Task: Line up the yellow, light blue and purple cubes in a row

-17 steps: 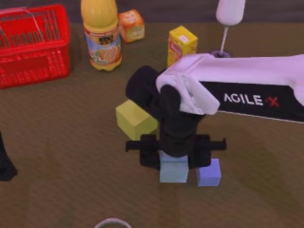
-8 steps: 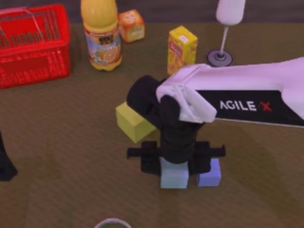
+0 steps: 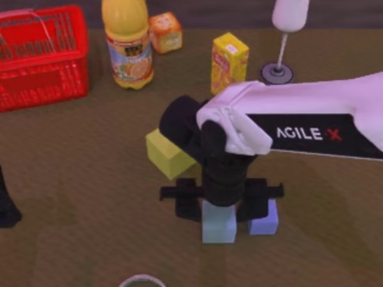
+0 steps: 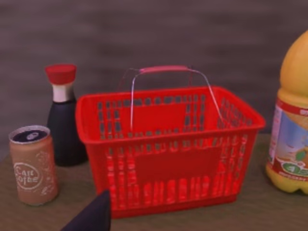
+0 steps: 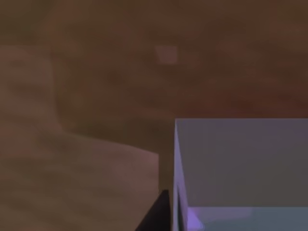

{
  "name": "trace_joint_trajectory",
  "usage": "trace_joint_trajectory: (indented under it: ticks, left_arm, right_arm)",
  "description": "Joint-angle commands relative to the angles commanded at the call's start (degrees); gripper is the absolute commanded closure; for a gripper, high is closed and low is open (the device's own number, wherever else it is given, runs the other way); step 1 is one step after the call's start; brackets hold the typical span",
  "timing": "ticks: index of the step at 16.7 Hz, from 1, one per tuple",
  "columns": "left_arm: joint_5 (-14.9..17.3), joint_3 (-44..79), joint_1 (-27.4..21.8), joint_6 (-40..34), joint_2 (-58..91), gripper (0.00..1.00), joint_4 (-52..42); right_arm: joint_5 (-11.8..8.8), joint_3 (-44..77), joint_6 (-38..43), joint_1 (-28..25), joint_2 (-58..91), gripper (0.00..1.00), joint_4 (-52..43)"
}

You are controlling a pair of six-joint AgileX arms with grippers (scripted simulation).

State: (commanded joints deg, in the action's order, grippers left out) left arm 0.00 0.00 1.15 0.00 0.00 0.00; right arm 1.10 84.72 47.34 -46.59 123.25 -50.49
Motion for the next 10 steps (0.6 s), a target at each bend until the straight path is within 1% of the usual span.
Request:
trace_joint_trajectory:
  ticks: [2,3,10]
  left_arm:
    - [0.0,0.0,0.0,0.0,0.0,0.0,0.0]
    - [0.0,0.0,0.0,0.0,0.0,0.0,0.0]
    - [0.0,0.0,0.0,0.0,0.0,0.0,0.0]
  right_arm:
    - [0.0,0.0,0.0,0.0,0.0,0.02,0.0]
    - [0.0,0.0,0.0,0.0,0.0,0.0,0.0]
    - [0.0,0.0,0.0,0.0,0.0,0.0,0.0]
